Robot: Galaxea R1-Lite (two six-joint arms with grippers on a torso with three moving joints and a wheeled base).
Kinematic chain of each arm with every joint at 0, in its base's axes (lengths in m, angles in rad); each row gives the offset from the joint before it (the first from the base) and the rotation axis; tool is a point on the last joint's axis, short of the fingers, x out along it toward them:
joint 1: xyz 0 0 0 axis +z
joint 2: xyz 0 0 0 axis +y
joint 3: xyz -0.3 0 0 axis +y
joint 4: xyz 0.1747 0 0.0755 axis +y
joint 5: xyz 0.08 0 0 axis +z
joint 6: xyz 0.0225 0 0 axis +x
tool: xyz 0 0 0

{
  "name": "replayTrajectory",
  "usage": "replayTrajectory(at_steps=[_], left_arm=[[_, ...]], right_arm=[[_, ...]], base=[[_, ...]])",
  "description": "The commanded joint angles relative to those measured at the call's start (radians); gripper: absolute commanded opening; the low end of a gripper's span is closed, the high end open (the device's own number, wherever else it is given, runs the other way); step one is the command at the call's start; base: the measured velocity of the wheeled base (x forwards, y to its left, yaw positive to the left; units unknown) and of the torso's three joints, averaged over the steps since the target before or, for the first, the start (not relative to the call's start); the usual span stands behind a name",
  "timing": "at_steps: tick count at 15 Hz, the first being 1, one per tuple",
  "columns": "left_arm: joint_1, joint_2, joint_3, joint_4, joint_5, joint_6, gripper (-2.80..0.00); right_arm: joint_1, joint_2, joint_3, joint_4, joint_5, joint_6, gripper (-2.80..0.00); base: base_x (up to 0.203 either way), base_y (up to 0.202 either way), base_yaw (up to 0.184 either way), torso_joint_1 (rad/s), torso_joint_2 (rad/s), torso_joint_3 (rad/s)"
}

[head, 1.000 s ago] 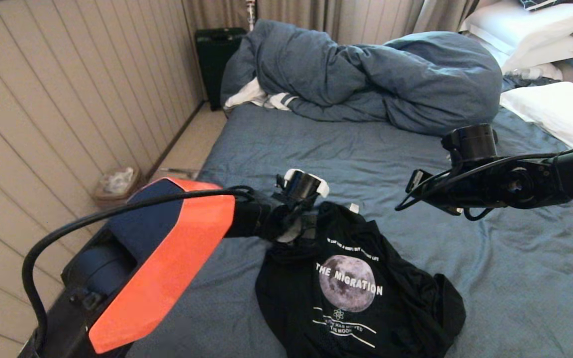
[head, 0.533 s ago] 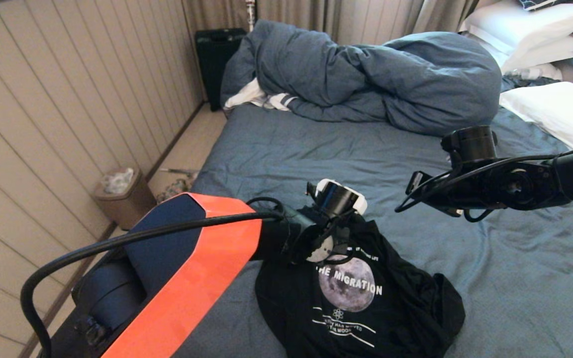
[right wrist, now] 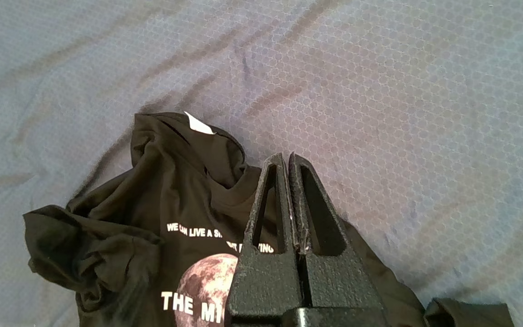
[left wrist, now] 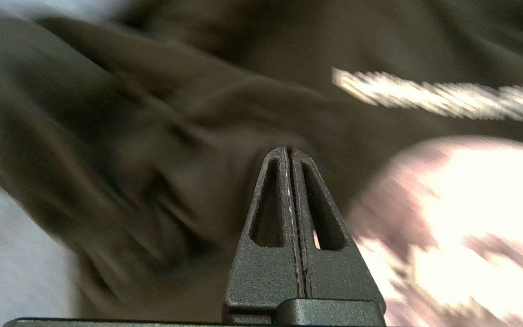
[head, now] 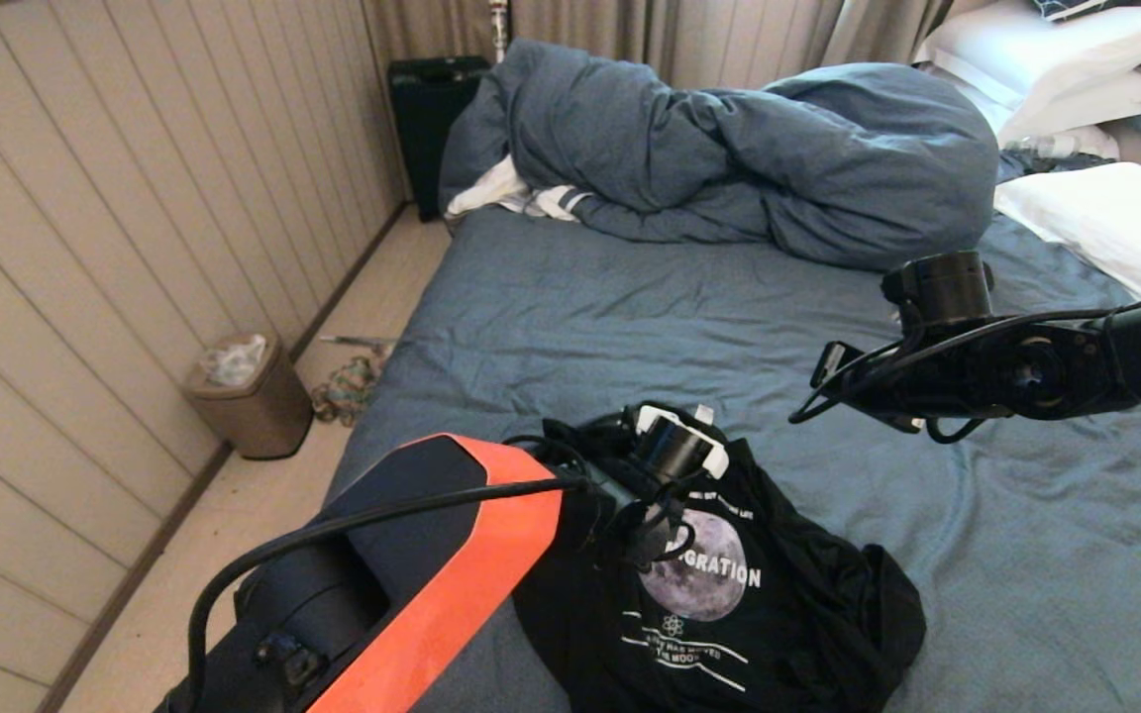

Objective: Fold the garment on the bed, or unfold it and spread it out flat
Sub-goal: Unford the black T-shirt

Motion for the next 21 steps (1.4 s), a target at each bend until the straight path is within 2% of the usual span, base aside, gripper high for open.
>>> replayTrajectory(at_steps=[1,11,17,21], left_arm=[[0.037,0.044,-0.001,-0.051,0.021,0.029,-2.8],[0.374,0.039,-0.003,-0.085,0.024,0.048,-2.8],[0.477,-0.014,0.017,-0.079,0.025,0.036,-2.8],[0.548,-0.103,0.103,-0.083,0.017,0.025,-2.8]], right_arm=[[0.003,-0.002,0.001,-0.001,0.0,0.003,-2.8],[0.006,-0.015,0.01,-0.001,0.0,0.004,-2.8],[0.006,-0.025,0.015,-0.001,0.0,0.004,-2.8],[0.006,-0.035,0.015,-0.001,0.001,0.004,-2.8]], base=[[0.0,0.0,0.0,0.0,0.0,0.0],[0.0,0.0,0.0,0.0,0.0,0.0],[0.0,0.0,0.0,0.0,0.0,0.0],[0.0,0.0,0.0,0.0,0.0,0.0]])
